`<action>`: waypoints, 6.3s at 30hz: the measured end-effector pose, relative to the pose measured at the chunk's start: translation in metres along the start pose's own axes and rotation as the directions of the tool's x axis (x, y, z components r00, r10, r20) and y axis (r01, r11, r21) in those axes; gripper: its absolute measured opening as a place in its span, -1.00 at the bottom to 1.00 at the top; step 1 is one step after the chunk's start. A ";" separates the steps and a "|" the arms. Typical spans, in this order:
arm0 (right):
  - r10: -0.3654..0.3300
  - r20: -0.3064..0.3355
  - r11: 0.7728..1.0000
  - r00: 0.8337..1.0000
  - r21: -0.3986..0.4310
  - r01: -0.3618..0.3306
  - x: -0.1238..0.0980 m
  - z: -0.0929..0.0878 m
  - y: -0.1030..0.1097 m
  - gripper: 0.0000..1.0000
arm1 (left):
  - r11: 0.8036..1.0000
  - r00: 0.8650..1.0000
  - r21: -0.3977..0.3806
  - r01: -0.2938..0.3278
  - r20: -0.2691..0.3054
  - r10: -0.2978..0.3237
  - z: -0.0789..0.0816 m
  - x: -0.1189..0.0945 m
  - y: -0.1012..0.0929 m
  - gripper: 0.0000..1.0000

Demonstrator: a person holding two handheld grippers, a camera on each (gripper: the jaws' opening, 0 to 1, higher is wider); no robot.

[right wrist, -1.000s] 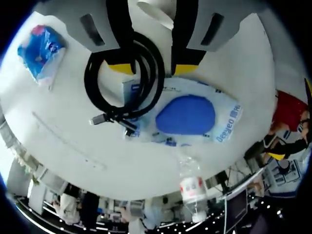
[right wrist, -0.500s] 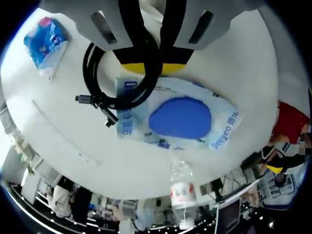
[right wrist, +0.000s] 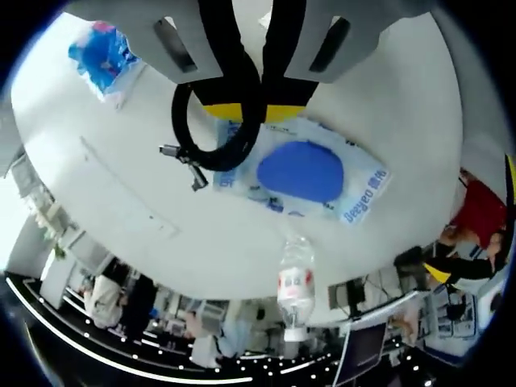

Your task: Arrange the tabletop items into an orderly group along one side of the table until the central work area is clear of visible clutter.

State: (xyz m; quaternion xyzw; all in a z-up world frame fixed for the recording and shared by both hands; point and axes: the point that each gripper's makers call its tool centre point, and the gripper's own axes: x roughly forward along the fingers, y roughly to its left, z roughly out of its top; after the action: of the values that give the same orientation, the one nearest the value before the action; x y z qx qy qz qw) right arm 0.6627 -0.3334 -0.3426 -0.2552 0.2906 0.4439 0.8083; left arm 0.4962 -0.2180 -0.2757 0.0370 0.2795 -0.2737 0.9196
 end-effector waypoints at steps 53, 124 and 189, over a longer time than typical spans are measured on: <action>-0.033 -0.154 0.985 0.987 -0.174 0.006 -0.082 -0.077 -0.007 -0.90 | 1.000 1.000 0.011 0.008 -0.005 -0.008 -0.001 0.000 -0.002 0.95; 0.009 -0.098 0.985 0.995 0.175 0.008 -0.094 -0.071 -0.004 0.43 | 1.000 1.000 0.006 0.002 -0.020 -0.002 -0.004 0.000 -0.001 0.98; 0.066 0.053 0.977 0.996 0.202 -0.076 0.034 -0.017 -0.018 -0.19 | 0.806 0.986 -0.569 -0.161 -0.054 0.159 -0.028 0.051 0.064 0.23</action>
State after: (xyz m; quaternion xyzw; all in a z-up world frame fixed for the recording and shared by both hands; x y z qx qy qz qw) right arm 0.6891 -0.3335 -0.3755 -0.1504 0.3248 0.4462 0.8203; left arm 0.5512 -0.1819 -0.3315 -0.2163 0.3461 -0.0988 0.9076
